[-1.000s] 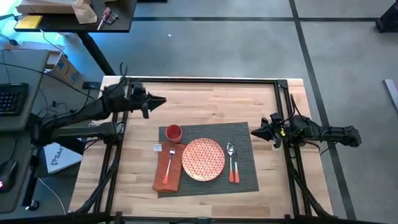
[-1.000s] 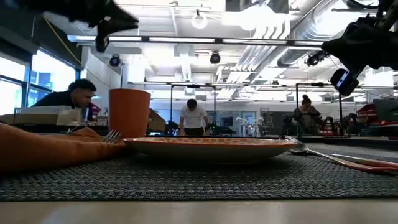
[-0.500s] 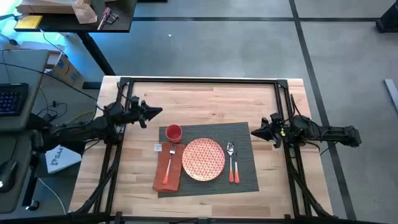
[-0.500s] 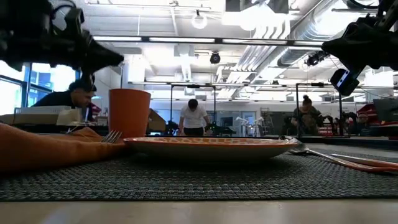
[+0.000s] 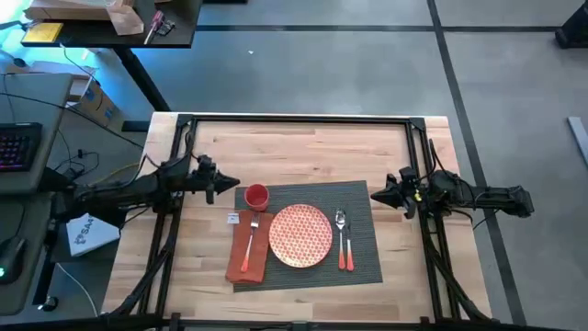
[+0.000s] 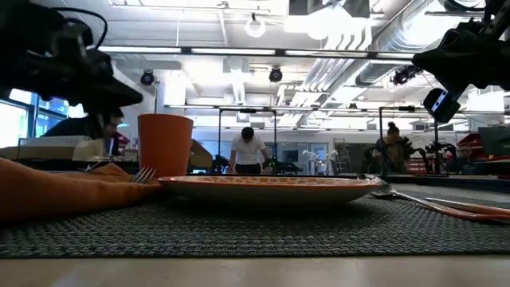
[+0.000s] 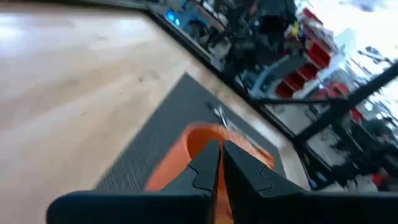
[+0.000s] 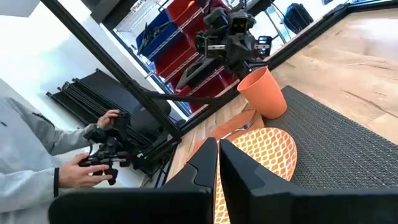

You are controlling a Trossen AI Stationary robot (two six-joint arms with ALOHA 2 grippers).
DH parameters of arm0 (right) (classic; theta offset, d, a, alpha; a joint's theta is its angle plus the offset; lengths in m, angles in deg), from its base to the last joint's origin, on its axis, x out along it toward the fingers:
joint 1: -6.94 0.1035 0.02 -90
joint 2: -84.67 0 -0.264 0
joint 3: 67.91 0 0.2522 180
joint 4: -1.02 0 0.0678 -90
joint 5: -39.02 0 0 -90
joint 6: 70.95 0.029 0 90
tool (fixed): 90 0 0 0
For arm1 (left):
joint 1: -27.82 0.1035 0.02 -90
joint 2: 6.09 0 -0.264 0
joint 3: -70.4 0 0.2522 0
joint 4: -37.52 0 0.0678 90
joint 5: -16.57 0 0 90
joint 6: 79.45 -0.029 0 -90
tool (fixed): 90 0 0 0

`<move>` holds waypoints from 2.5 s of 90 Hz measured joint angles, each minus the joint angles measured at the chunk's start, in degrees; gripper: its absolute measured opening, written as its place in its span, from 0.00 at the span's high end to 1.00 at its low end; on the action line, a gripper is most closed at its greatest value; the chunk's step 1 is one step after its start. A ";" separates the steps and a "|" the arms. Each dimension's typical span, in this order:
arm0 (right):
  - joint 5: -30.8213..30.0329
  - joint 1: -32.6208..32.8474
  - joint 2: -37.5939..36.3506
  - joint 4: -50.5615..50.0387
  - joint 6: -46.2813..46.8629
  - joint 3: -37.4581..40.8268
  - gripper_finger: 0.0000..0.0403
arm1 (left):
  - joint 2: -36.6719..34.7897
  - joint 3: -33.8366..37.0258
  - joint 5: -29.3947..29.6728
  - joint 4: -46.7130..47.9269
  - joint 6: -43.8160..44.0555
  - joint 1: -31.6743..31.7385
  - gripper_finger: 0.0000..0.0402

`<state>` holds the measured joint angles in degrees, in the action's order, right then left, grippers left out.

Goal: Set table place
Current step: Return to Home Position

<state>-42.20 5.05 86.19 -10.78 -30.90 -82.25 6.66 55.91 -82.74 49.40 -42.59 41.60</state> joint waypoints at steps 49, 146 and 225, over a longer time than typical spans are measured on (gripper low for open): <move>0.35 0.00 -0.02 0.00 0.00 0.00 1.00 | -12.60 0.00 10.89 1.61 -19.93 -10.16 0.98; 0.39 0.00 -0.02 0.00 0.00 0.00 1.00 | -12.01 0.00 11.07 1.61 -19.06 -11.21 0.98; 0.39 0.01 -0.02 0.02 0.00 0.00 1.00 | -12.01 0.00 11.07 1.59 -19.06 -11.19 0.98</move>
<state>-41.81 5.06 86.17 -10.76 -30.90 -82.25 -5.35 55.91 -71.67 50.98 -61.65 30.41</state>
